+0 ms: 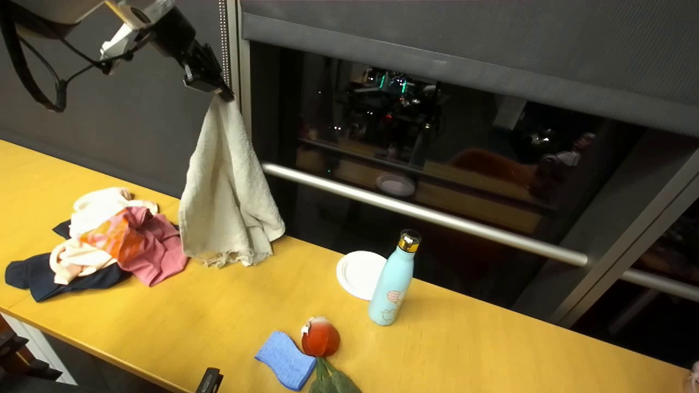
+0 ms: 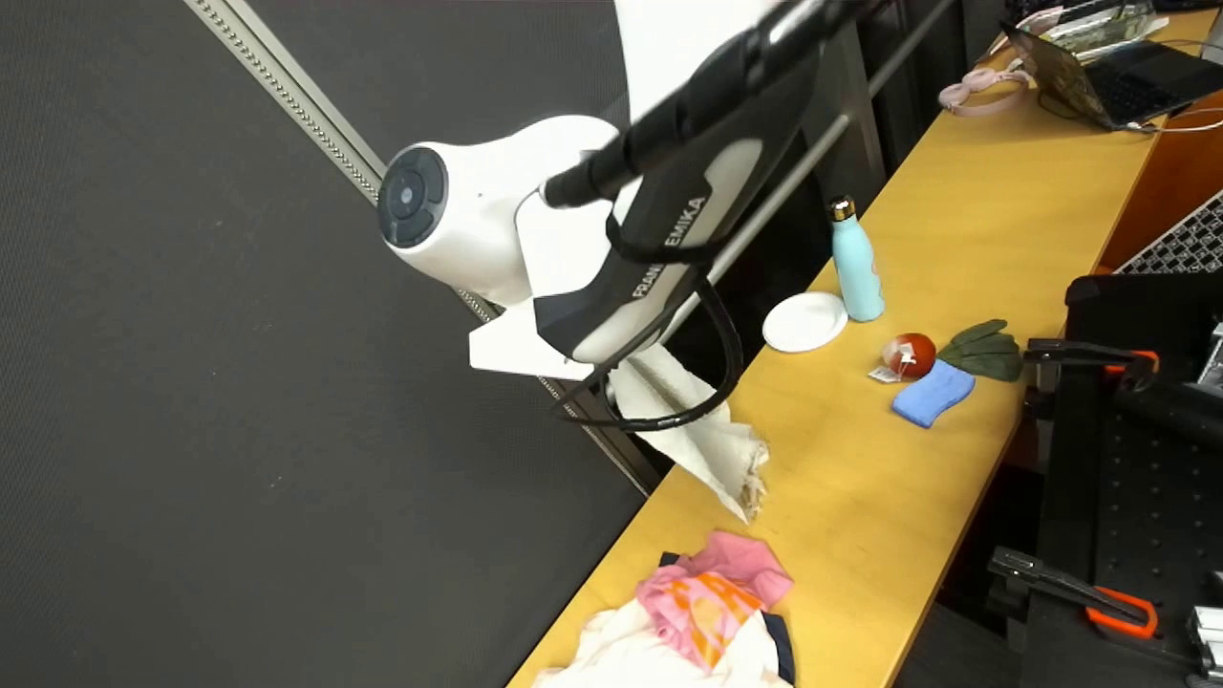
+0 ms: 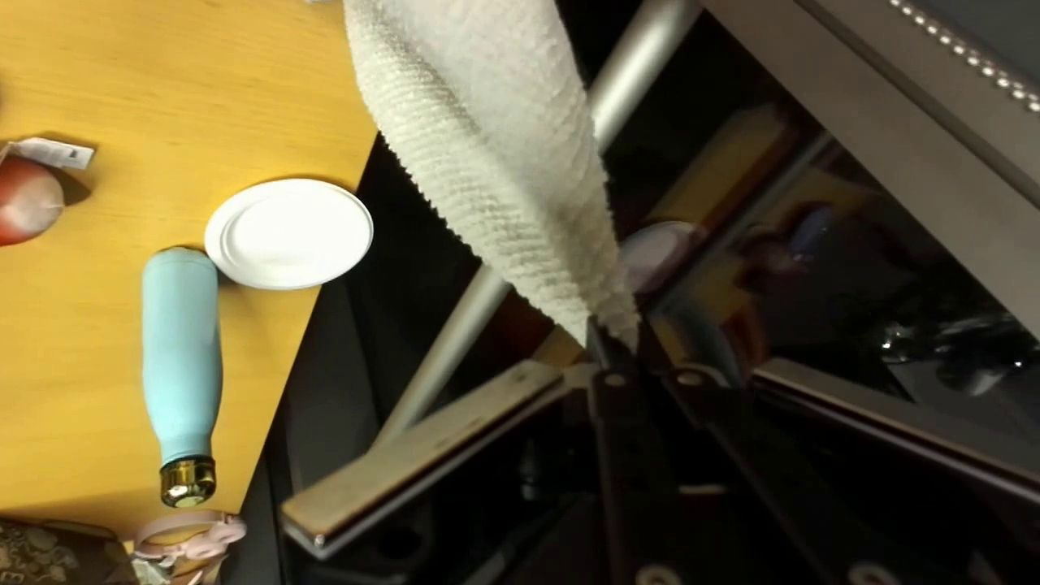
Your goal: Unfold the white towel and then fold it again
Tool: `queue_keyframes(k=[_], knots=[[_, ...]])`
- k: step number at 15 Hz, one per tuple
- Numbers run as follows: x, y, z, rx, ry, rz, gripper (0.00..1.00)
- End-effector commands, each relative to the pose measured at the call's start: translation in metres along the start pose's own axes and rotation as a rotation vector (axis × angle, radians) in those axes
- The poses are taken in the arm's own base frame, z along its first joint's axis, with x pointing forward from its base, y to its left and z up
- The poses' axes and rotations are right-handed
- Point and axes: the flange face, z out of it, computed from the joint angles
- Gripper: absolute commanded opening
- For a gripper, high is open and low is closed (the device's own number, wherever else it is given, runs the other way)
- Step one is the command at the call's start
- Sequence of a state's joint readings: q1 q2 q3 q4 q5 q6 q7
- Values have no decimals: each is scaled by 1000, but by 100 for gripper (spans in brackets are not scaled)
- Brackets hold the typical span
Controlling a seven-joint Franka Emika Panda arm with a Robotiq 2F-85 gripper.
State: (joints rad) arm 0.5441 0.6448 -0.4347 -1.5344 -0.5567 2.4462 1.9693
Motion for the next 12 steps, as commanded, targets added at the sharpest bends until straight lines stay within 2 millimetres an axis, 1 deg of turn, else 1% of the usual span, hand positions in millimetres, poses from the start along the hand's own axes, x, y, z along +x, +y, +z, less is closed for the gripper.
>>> queue_keyframes(k=[1,3,5,7,10,12], knots=[[18,-7,-32,34,-9,28,1],[26,-2,-41,47,0,30,1],[40,5,-40,54,33,39,1],[61,10,-19,28,67,67,1],[106,19,32,-38,113,134,1],[133,25,57,-69,143,180,1]])
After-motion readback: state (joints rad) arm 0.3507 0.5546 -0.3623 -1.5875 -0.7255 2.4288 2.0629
